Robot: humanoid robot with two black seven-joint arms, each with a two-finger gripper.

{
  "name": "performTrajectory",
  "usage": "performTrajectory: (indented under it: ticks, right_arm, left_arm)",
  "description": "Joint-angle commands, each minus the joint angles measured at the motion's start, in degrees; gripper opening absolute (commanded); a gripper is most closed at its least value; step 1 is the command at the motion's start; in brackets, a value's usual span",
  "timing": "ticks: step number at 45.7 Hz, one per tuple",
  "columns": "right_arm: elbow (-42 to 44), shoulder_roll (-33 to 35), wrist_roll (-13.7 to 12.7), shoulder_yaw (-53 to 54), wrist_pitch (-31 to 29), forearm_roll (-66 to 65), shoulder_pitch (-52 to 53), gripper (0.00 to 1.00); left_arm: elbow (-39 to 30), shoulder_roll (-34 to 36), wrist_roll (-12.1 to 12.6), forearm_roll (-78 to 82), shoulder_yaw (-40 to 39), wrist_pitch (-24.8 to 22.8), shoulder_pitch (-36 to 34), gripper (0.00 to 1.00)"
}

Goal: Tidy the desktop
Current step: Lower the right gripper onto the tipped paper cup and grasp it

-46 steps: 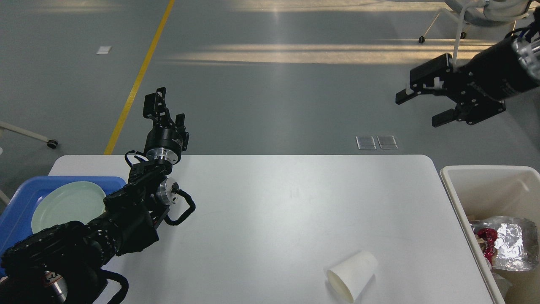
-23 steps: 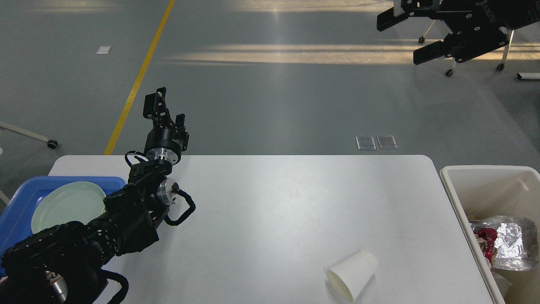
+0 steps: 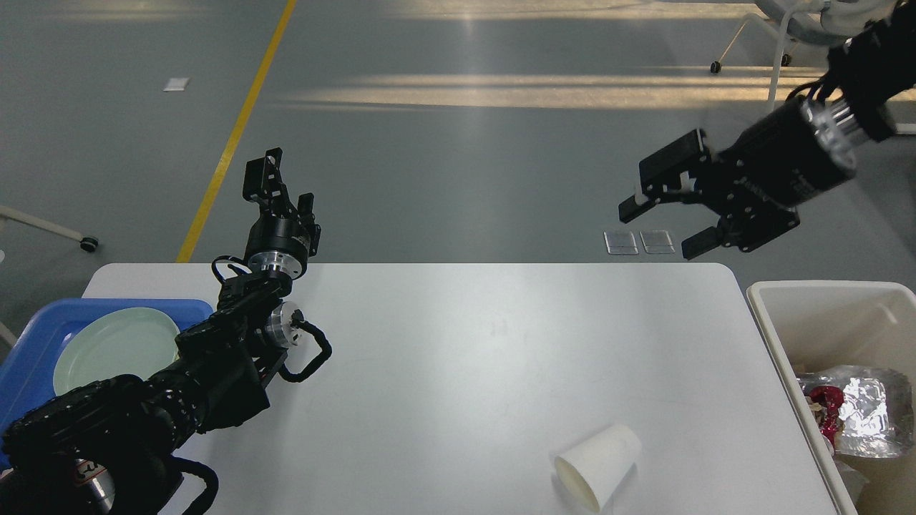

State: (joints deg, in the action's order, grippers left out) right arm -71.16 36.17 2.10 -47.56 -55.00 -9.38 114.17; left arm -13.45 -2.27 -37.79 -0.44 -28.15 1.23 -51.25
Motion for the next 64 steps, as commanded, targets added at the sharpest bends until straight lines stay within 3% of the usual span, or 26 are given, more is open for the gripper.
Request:
performTrajectory:
  ticks: [1, 19, 46, 55, 64]
  right_arm:
    - [0.1, -3.0, 0.0, 0.0, 1.9, -0.9, -7.1, 1.00]
    - [0.6, -10.9, 0.1, 4.6, 15.6, -8.7, -24.0, 1.00]
    - [0.0, -12.0, 0.2, 5.0, 16.8, -11.3, -30.3, 1.00]
    - [0.3, -17.4, 0.1, 4.7, 21.7, -15.7, -31.2, 0.98]
    - [0.4, -19.7, 0.0, 4.7, 21.7, -15.4, -34.4, 0.98]
  left_arm:
    - [0.0, 0.0, 0.0, 0.0, 0.0, 0.0, 0.0, 0.98]
    - [0.0, 0.0, 0.0, 0.0, 0.0, 0.0, 0.0, 0.98]
    - [0.0, 0.1, 0.0, 0.0, 0.0, 0.0, 0.0, 0.98]
    - [0.0, 0.0, 0.0, 0.0, 0.0, 0.0, -0.1, 0.98]
    - [0.0, 0.0, 0.0, 0.0, 0.0, 0.0, 0.0, 0.98]
